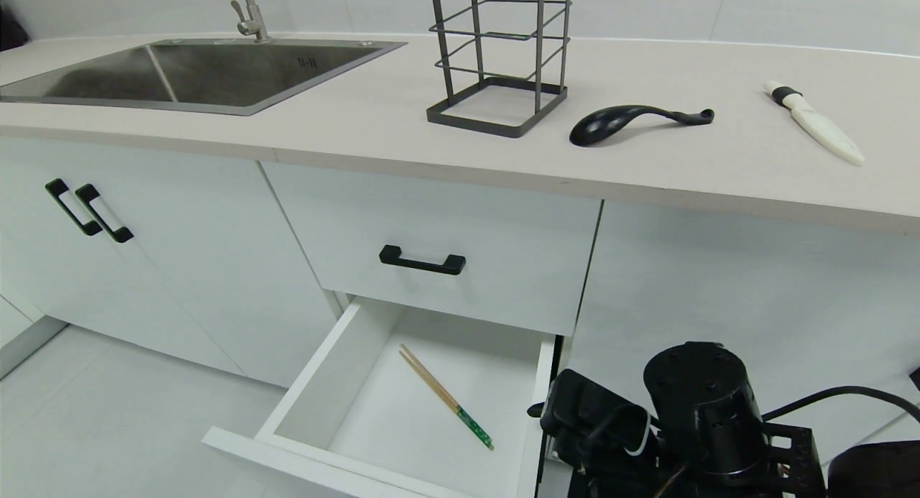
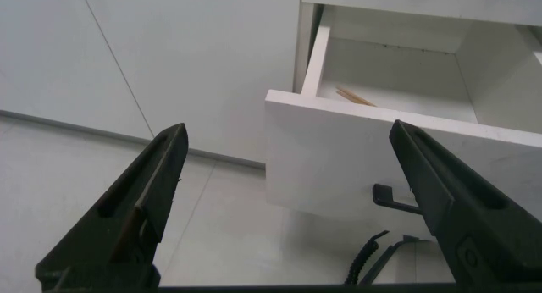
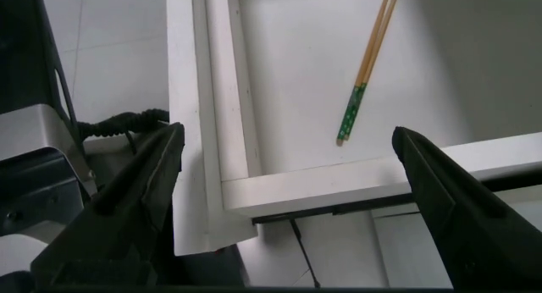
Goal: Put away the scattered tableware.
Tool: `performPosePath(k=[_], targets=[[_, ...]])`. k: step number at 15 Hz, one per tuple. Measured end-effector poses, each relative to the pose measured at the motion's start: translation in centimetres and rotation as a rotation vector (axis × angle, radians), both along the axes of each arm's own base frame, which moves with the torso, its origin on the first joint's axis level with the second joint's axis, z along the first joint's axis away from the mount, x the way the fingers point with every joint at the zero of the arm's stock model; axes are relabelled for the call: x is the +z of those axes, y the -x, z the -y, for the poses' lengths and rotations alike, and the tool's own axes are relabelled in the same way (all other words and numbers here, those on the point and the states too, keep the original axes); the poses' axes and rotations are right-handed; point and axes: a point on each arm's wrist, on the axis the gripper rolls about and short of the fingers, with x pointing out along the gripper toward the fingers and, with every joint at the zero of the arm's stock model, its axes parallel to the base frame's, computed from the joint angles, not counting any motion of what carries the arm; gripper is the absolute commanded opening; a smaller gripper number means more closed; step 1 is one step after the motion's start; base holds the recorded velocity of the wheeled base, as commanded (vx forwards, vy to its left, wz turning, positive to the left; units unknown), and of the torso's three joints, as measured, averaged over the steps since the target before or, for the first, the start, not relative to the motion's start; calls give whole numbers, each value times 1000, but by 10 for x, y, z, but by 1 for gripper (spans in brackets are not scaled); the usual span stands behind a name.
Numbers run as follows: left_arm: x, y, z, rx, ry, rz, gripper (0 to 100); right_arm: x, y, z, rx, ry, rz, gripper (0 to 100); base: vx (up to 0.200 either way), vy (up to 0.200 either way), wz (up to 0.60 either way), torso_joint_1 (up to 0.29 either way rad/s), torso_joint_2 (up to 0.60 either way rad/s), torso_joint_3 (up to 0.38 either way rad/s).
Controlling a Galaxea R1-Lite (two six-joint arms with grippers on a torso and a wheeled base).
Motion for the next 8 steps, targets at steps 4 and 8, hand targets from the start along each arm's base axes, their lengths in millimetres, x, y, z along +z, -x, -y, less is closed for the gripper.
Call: performPosePath(k=[4,8], targets=[[0,0,0,0,0,0,100,3,-1,-4,7,-13,9,100,0,0,0,0,0,0],[0,0,0,0,0,0,100,4,3,-8,23,-15,11,100,0,0,0,159,-104,-55]])
